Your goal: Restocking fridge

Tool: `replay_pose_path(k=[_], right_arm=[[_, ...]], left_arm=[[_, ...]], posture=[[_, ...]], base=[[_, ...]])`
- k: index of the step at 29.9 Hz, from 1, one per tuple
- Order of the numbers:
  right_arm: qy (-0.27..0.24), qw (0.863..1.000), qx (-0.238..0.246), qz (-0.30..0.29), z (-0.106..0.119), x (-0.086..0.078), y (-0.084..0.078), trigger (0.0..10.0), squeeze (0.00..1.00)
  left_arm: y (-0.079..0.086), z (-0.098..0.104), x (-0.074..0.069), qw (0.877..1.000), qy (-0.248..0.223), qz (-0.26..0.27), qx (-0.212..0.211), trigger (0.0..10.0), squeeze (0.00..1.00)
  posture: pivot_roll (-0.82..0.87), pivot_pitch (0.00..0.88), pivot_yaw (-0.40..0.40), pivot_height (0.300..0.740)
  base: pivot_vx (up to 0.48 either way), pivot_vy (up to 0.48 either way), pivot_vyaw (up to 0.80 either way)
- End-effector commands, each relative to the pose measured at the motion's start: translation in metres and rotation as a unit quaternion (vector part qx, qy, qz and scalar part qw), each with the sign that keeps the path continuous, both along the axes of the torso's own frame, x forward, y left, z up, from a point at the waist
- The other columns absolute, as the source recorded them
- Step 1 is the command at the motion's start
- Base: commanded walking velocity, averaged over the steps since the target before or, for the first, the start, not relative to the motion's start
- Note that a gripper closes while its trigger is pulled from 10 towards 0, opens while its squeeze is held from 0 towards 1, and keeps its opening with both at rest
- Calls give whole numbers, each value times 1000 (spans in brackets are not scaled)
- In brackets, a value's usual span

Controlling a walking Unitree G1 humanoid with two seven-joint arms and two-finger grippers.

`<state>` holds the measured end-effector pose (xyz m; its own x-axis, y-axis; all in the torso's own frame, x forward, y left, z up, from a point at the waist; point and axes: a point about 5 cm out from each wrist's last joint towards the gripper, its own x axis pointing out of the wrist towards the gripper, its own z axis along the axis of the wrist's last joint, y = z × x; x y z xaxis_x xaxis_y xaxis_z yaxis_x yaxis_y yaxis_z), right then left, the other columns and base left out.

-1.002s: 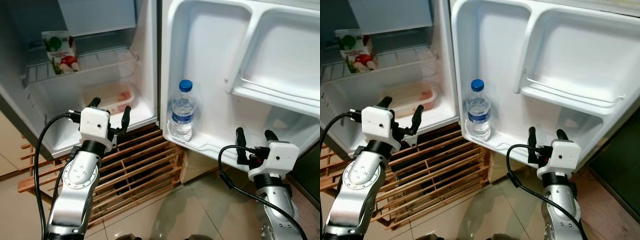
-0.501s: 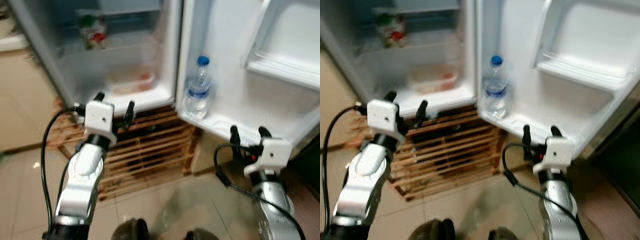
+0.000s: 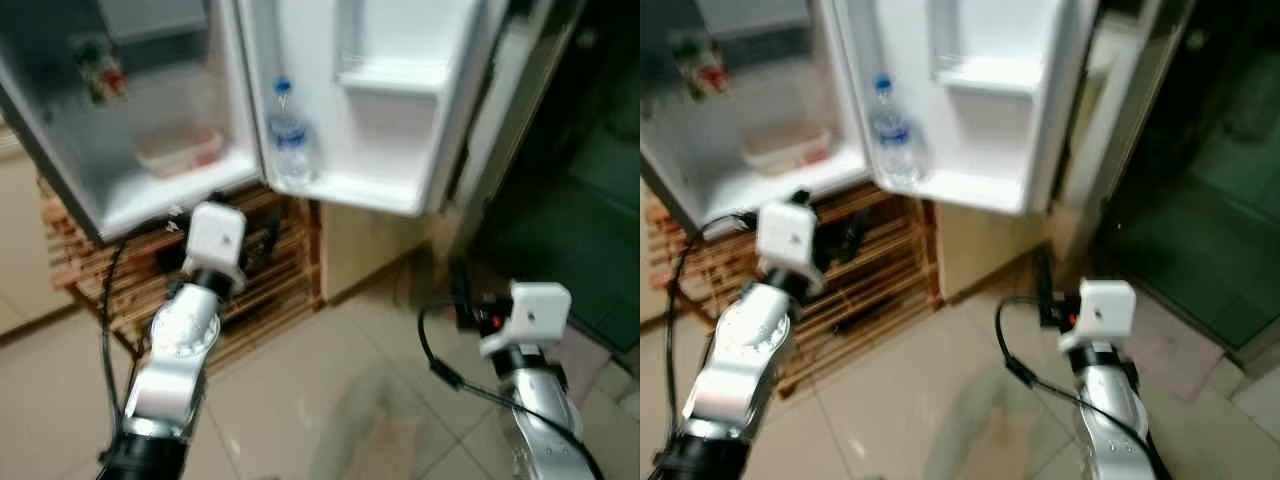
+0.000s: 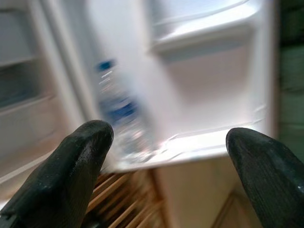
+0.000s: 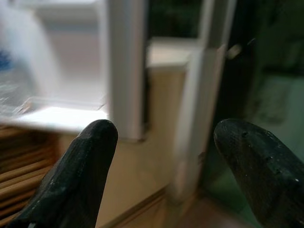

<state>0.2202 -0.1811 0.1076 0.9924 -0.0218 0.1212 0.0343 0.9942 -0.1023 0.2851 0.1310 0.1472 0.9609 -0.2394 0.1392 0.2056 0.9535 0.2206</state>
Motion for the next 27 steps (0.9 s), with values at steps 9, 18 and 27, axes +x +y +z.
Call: replay_pose_path(k=[9,18,27], right_arm=[[-9,1000,-7,10,7,1,8,10000,0],[0,1000,-19,17,4,2,10,10000,0],[-2,1000,-22,23,3,3,11,10000,0]], left_arm=[[-1,2,3,1000,-4,2,2,10000,0],[-6,4,1,1000,-8,-16,-9,9608,0],[-4,3,3,1000,-1,-8,-13,10000,0]], posture=[[-175,0,28,732],[-177,0,29,732],[-176,0,29,732]], base=[[0,-442,710],[0,-456,676],[0,-459,573]])
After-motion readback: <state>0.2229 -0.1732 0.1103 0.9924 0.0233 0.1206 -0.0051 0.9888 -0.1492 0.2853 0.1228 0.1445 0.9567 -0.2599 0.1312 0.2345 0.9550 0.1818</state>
